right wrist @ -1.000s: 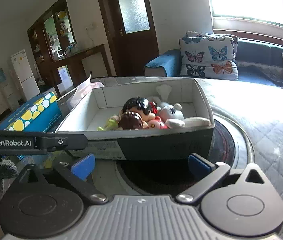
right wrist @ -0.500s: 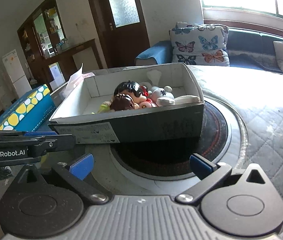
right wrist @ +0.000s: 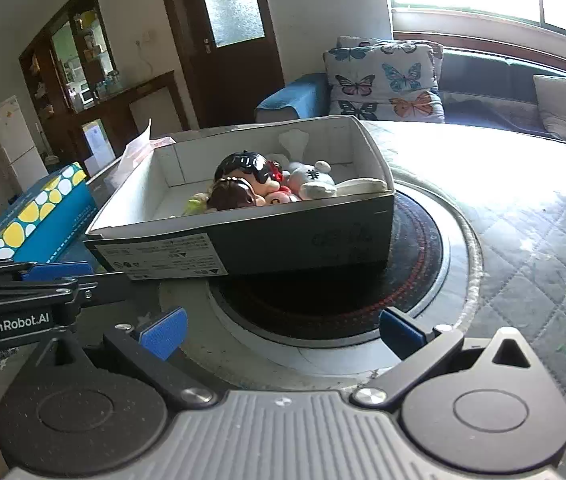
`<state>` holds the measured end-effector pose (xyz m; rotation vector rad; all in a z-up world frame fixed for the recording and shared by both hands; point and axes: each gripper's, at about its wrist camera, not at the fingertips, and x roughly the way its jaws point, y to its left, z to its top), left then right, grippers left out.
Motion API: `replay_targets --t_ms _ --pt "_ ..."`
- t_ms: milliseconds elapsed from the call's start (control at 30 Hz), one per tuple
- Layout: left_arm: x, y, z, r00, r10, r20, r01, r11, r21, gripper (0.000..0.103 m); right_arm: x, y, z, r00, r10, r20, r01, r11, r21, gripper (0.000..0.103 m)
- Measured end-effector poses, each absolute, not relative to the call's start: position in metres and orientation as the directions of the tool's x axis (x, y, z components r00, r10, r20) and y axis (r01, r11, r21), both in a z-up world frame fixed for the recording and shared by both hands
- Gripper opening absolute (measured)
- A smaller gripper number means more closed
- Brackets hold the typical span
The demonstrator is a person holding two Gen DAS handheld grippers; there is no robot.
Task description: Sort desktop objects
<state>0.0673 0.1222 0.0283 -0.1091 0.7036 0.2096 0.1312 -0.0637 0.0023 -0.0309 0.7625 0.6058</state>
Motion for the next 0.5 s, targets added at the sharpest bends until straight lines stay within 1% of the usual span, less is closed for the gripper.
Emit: replay_targets --t_ms 500 --pt "0.0679 0.1190 0.0244 0.731 0.161 -0.663 -0.237 0.971 -0.026 0.044 0.1281 -0.0671 0.0035 0.574 0.477 -0.665 -0.509 0.845 0.166 0.103"
